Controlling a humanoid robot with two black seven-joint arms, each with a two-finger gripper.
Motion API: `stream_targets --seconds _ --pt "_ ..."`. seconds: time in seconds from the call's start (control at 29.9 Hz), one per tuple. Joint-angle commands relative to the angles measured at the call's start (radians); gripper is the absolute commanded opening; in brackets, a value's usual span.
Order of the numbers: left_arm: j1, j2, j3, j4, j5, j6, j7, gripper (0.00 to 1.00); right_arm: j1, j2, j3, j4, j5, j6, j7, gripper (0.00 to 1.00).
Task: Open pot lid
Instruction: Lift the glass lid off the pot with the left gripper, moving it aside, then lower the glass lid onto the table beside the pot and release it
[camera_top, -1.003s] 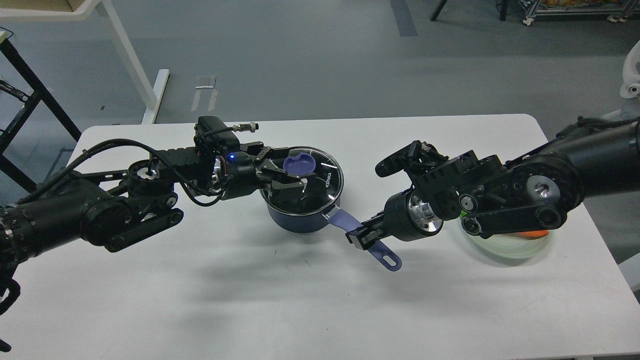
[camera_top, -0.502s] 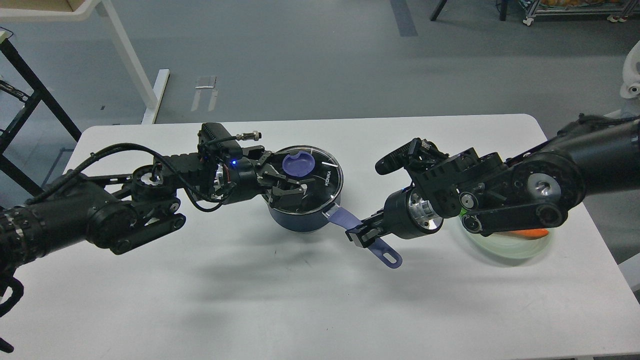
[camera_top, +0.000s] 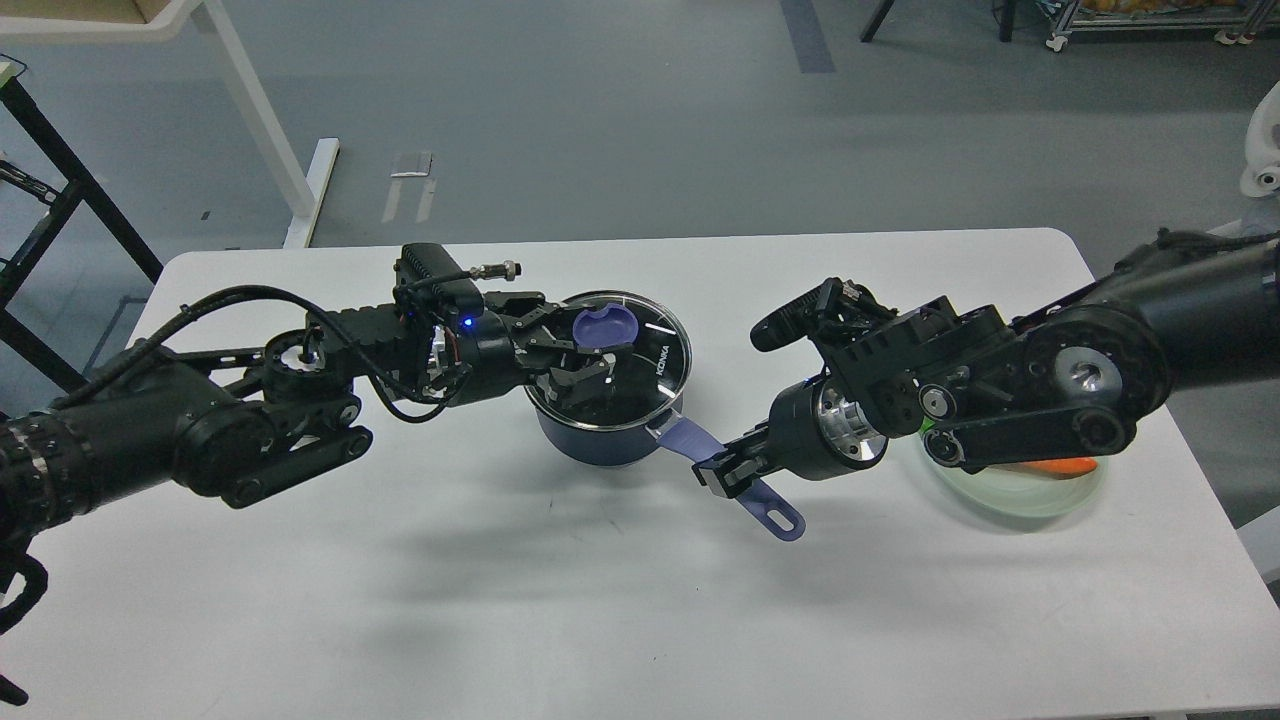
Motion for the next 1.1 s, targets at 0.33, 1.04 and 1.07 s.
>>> stream_targets --seconds 0.33,1.04,1.07 --pt "-0.043 0.093 -0.02 -0.011 -0.15 0.0 -0.001 0.47 0.0 -0.006 0.001 -0.002 0.0 0.0 0.001 0.22" --pt "0.141 0.426 0.074 0.085 -0.227 0.046 -0.075 0.48 -0.003 -0.007 -0.005 -0.003 0.003 0.0 0.001 0.22" --pt "0.15 0.423 0.074 0.108 -0.229 0.046 -0.078 0.48 -0.003 -0.009 -0.008 -0.003 0.003 0.0 0.001 0.22"
